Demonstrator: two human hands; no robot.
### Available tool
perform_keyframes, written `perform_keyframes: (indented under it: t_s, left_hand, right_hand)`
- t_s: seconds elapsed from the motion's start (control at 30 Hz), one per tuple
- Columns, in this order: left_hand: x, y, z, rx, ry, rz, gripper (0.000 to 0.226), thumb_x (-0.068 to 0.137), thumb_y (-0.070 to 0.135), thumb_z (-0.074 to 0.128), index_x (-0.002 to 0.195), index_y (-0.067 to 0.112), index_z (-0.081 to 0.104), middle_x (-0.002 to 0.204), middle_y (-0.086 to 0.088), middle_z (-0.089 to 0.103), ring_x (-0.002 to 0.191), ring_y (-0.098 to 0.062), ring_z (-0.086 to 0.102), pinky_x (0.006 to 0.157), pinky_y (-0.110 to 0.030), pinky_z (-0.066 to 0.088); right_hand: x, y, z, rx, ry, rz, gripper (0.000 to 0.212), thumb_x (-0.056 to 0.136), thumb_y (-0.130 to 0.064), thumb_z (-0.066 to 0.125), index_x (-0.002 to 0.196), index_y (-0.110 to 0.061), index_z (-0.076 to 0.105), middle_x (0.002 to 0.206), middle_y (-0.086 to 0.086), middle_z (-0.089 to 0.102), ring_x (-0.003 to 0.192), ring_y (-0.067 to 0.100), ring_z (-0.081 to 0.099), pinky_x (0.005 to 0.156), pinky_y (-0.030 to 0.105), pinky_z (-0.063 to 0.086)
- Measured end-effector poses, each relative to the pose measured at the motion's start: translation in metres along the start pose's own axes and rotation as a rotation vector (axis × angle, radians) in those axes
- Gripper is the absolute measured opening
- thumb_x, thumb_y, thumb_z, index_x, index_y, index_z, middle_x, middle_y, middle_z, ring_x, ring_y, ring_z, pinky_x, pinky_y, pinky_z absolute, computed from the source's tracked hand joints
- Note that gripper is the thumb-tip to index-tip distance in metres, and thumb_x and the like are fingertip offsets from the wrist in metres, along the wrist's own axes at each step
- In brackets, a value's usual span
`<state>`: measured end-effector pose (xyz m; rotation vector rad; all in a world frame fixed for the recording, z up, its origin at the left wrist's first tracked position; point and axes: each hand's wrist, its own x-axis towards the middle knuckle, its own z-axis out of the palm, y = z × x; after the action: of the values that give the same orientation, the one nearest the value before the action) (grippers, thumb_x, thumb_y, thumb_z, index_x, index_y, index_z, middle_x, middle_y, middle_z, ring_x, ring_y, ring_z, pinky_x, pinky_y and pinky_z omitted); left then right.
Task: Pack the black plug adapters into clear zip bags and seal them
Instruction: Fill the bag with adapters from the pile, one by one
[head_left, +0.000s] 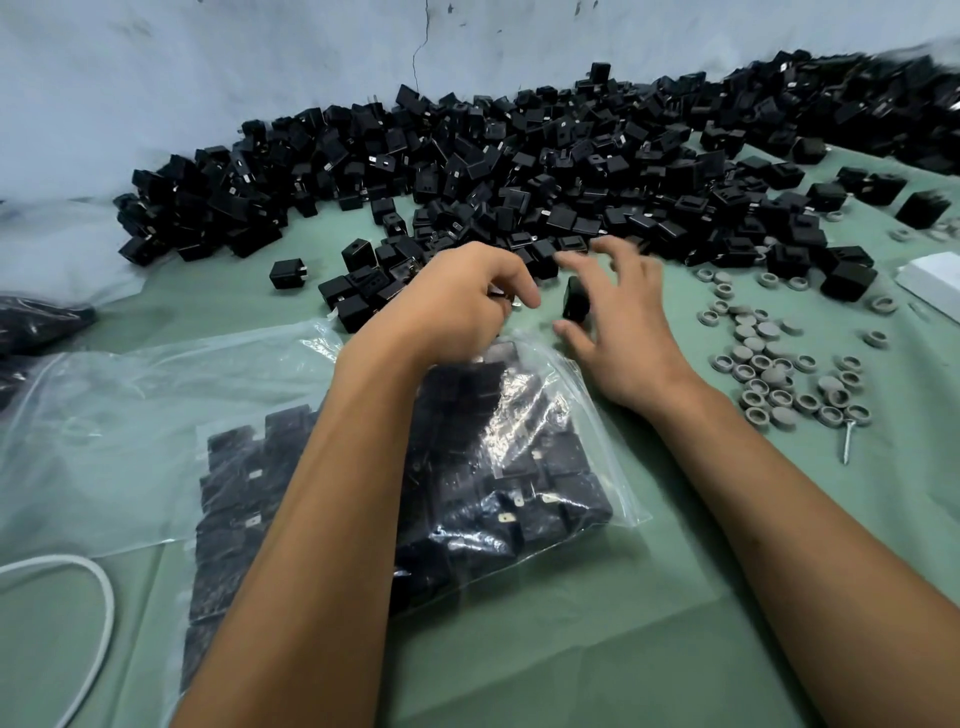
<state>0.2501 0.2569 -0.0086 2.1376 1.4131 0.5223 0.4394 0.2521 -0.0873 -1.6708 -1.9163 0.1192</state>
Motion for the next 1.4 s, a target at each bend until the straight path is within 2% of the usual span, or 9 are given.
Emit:
perform_keyframes:
  t_s: [0.1,0.3,0.47,0.6,0.73,0.9,1.03,1.2,1.4]
  left_hand:
    - [-0.002,0.003,0.0,-0.013,-0.112,0.046,0.048,0.096,-0.008,0.051,0.095,0.032,0.077,0.104,-0.001,0.069,0.088,-0.022,0.07,0.081,-0.049,0.059]
    - [-0.002,0.005,0.001,-0.057,-0.292,0.063,0.054,0.091,-0.013,0.048,0.098,0.031,0.079,0.106,-0.014,0.072,0.051,-0.005,0.047,0.05,-0.021,0.042]
    - [-0.002,0.003,-0.004,-0.087,-0.3,0.097,0.049,0.096,-0.011,0.047,0.103,0.025,0.079,0.063,0.022,0.063,0.048,0.0,0.046,0.055,-0.02,0.038]
    - [-0.004,0.005,-0.001,-0.033,-0.344,0.095,0.035,0.1,0.005,0.056,0.102,0.03,0.08,0.082,0.029,0.063,0.071,0.01,0.057,0.072,-0.013,0.041]
    - [-0.005,0.0,-0.002,0.01,-0.377,0.096,0.019,0.096,0.02,0.068,0.093,0.035,0.079,0.112,0.006,0.067,0.11,-0.016,0.062,0.104,-0.044,0.047]
    - [-0.004,-0.003,-0.005,0.019,-0.358,0.124,0.008,0.086,0.031,0.081,0.086,0.038,0.076,0.123,0.006,0.065,0.121,-0.017,0.057,0.11,-0.049,0.042]
    - [-0.004,-0.002,-0.006,-0.034,-0.301,0.174,0.006,0.085,0.031,0.082,0.088,0.032,0.077,0.122,-0.027,0.063,0.119,-0.044,0.059,0.107,-0.052,0.044]
    - [-0.005,-0.002,-0.007,-0.104,-0.26,0.201,0.009,0.082,0.025,0.084,0.083,0.03,0.077,0.115,0.005,0.068,0.117,-0.011,0.06,0.108,-0.039,0.043]
    - [-0.004,-0.003,-0.007,-0.105,-0.26,0.219,0.009,0.082,0.021,0.084,0.084,0.026,0.077,0.113,-0.003,0.07,0.116,-0.021,0.062,0.105,-0.041,0.047]
  right_hand:
    - [-0.001,-0.001,0.004,-0.02,-0.152,-0.12,0.036,0.101,-0.027,0.063,0.137,-0.024,0.063,0.159,0.003,0.037,0.143,0.028,0.03,0.118,0.045,0.033]
    - [-0.001,0.004,-0.006,0.167,-0.013,-0.018,0.023,0.088,-0.029,0.08,0.11,-0.022,0.074,0.098,-0.003,0.062,0.091,0.015,0.058,0.078,0.018,0.043]
    - [-0.007,0.008,-0.022,0.493,-0.098,0.112,0.019,0.091,-0.045,0.074,0.093,-0.026,0.071,0.074,0.004,0.071,0.062,0.019,0.063,0.056,0.028,0.051]
    - [-0.011,0.007,-0.033,0.91,-0.332,0.138,0.023,0.088,-0.036,0.073,0.1,-0.017,0.077,0.07,0.012,0.063,0.054,0.013,0.05,0.048,0.023,0.045]
    - [-0.014,0.016,-0.042,0.892,-0.645,0.106,0.035,0.092,-0.004,0.071,0.123,-0.02,0.073,0.085,0.003,0.073,0.069,0.013,0.064,0.062,0.021,0.055]
    - [-0.016,0.013,-0.045,0.906,-0.703,0.046,0.039,0.082,-0.005,0.077,0.119,-0.012,0.069,0.097,0.022,0.07,0.067,0.02,0.066,0.051,0.023,0.052]
    - [-0.014,0.017,-0.047,0.95,-0.728,0.028,0.034,0.077,-0.011,0.081,0.108,-0.004,0.067,0.082,0.011,0.072,0.056,0.014,0.061,0.042,0.018,0.044]
    - [-0.018,0.013,-0.045,0.958,-0.818,-0.113,0.033,0.083,-0.008,0.081,0.116,-0.004,0.075,0.107,0.017,0.077,0.085,0.026,0.073,0.073,0.027,0.061]
    - [-0.015,0.015,-0.044,0.99,-0.728,-0.036,0.027,0.077,-0.024,0.089,0.097,-0.009,0.079,0.085,0.016,0.075,0.048,0.006,0.05,0.041,0.016,0.034]
